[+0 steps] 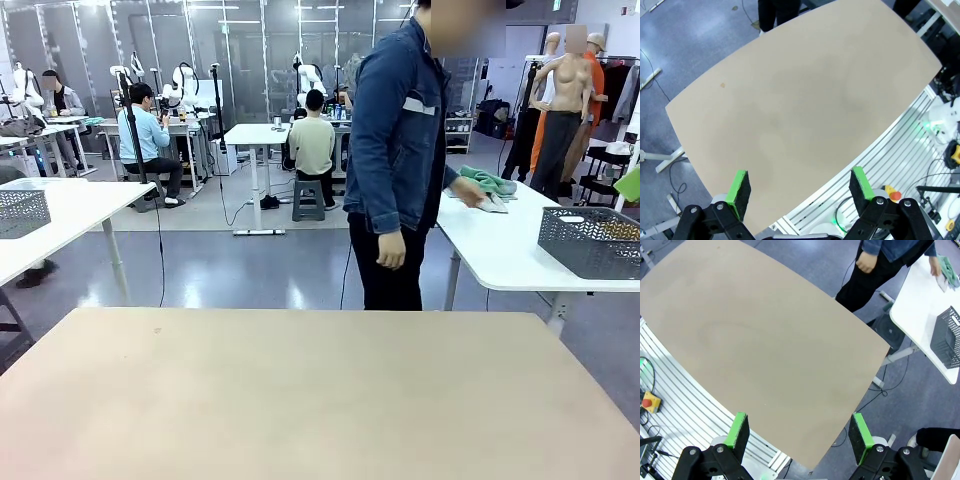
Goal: Fold the towels and place them in the basket.
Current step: When a person lays out a Towel with hook on the table, fold it in half twice.
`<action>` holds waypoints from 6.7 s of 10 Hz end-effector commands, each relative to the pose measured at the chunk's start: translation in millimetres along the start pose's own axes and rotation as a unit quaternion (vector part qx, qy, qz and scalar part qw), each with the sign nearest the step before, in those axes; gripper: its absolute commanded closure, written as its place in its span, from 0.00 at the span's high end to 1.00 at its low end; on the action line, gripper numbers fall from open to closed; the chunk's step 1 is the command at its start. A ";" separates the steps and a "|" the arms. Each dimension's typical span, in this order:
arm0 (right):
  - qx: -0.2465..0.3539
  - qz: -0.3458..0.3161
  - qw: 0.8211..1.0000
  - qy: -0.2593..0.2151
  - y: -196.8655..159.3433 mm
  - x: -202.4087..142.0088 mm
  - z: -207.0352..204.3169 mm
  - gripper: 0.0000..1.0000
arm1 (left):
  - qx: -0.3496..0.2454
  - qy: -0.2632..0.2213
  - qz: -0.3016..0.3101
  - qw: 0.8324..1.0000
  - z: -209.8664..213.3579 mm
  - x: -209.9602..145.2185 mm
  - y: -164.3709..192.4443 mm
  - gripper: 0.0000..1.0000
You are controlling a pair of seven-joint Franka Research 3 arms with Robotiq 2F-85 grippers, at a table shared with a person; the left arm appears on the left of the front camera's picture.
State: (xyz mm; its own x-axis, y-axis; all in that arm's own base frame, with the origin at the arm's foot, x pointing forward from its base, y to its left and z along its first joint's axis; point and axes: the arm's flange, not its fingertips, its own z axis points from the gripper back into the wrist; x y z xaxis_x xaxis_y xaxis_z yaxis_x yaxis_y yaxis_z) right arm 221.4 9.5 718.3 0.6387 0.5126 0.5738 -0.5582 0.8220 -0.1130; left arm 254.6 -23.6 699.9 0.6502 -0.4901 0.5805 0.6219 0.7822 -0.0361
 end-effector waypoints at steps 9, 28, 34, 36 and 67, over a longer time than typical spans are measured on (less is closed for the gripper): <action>-0.006 0.002 1.000 0.001 -0.5 -1.3 0.7 1.00 | 0.002 0.001 -0.005 1.000 1.4 0.9 -0.8 1.00; -0.006 0.002 1.000 0.001 -0.5 -1.3 0.7 1.00 | 0.002 0.001 -0.005 1.000 1.4 0.9 -0.8 1.00; -0.006 0.002 1.000 0.001 -0.5 -1.3 0.7 1.00 | 0.002 0.001 -0.005 1.000 1.4 0.9 -0.8 1.00; -0.006 0.002 1.000 0.001 -0.5 -1.3 0.7 1.00 | 0.002 0.001 -0.005 1.000 1.4 0.9 -0.8 1.00; 0.171 0.349 0.894 0.222 137.1 21.7 -211.2 1.00 | -0.118 0.180 -0.300 0.929 -192.1 -39.9 -88.7 1.00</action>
State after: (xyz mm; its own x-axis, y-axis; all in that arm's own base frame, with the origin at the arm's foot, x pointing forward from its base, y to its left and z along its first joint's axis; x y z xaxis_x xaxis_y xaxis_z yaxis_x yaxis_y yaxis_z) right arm 262.4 178.1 556.8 0.1993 0.9754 0.0943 -0.9797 0.2005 -0.0027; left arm 247.6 -135.4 537.2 0.2490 -0.9412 0.2284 0.9646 0.2621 0.0285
